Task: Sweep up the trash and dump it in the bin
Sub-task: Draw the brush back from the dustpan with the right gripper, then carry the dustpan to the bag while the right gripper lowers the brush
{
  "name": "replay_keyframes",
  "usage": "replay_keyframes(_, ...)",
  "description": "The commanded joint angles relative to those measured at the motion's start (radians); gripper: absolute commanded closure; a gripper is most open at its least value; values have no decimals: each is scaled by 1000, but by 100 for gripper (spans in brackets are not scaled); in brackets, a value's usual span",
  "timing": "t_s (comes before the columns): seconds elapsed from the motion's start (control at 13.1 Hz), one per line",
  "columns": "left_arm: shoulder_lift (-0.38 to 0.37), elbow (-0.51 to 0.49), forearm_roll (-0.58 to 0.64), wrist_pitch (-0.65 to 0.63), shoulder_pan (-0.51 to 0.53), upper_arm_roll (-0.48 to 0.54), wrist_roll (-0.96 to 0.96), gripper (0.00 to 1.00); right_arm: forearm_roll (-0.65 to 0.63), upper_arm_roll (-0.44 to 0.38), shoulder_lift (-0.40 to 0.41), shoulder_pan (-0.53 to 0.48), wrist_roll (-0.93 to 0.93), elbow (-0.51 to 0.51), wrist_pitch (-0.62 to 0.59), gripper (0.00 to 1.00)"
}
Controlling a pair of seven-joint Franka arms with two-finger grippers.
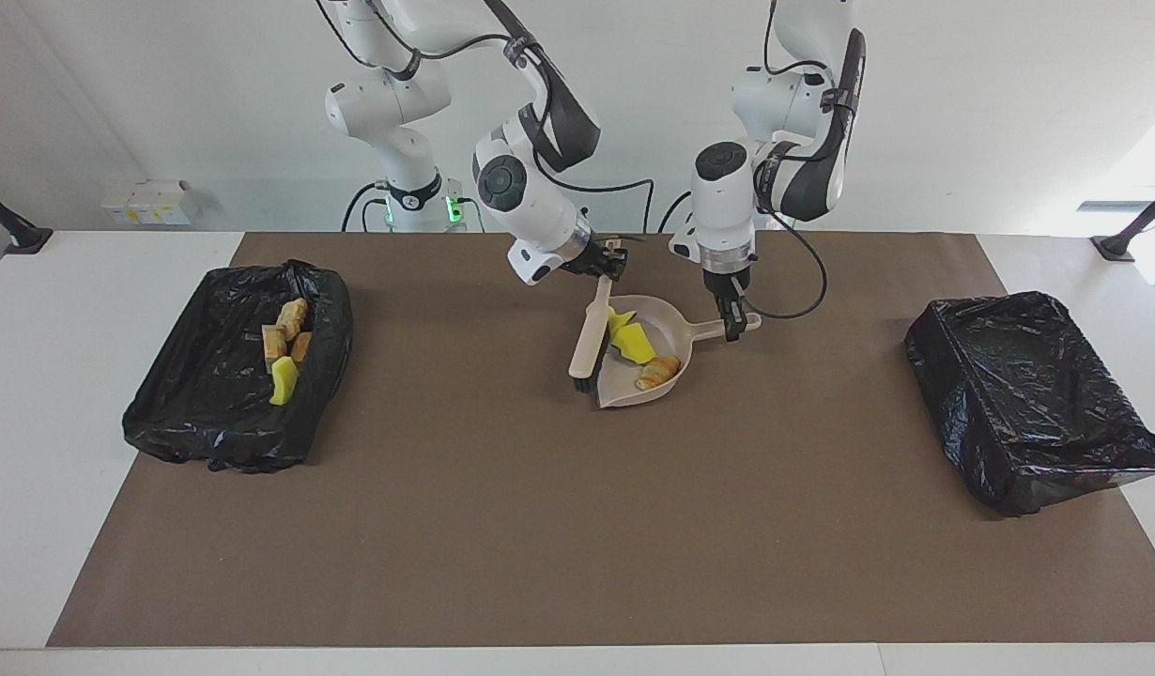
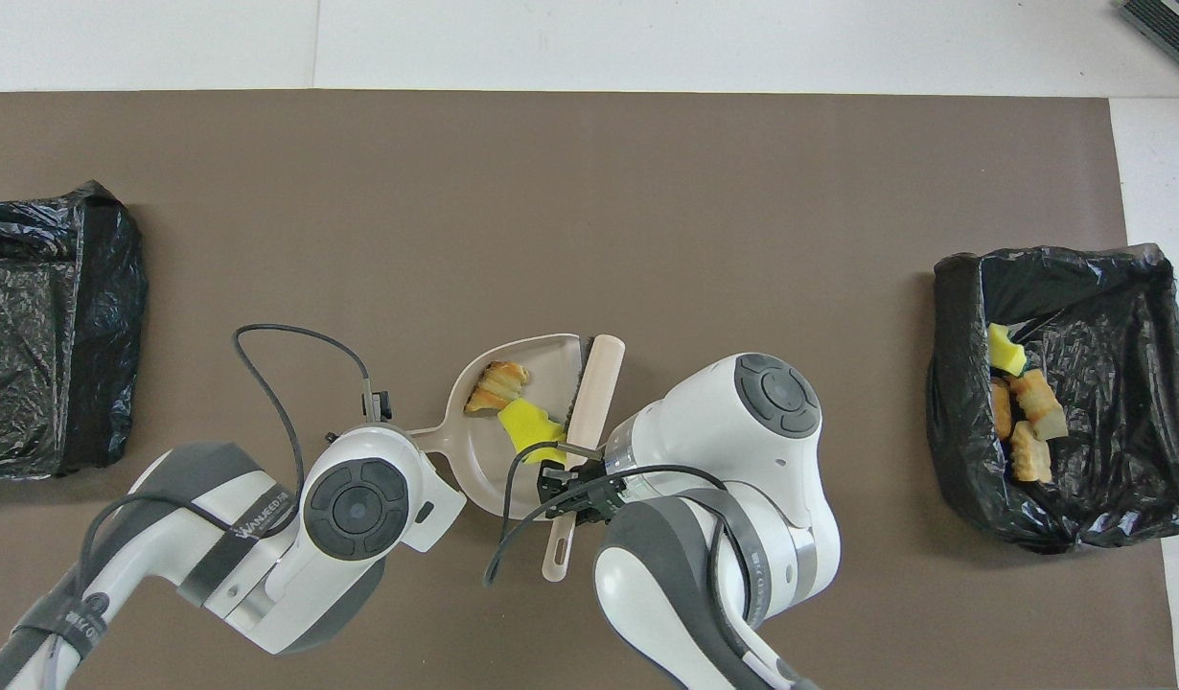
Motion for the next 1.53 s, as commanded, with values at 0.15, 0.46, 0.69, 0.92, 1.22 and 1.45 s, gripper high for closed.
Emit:
replay_keyframes(0.15, 22, -14, -45, 97, 42, 0, -13, 100, -120, 0, 1, -12, 87, 103, -110, 100)
replay_keyframes(0.46, 31, -7, -114, 111, 44, 1, 16, 100, -199, 2, 1, -10, 90, 128, -183, 100)
replay_keyframes(0.69, 36, 0, -135, 106, 53, 1, 46, 100, -287, 2, -21, -13, 73, 122, -297, 100)
replay_keyframes(0.92, 41, 6, -137, 103, 59, 1, 50, 100, -364, 2, -33, -25, 41, 125, -418, 100)
replay_keyframes(1.22, 58, 71, -158, 40, 117, 1, 170, 100, -421, 3, -56, -44, 12, 119, -510, 100)
replay_keyframes(1.45, 80, 231, -261, -142, 181, 3, 338, 100, -417, 6, -65, -64, -13, 97, -510, 100)
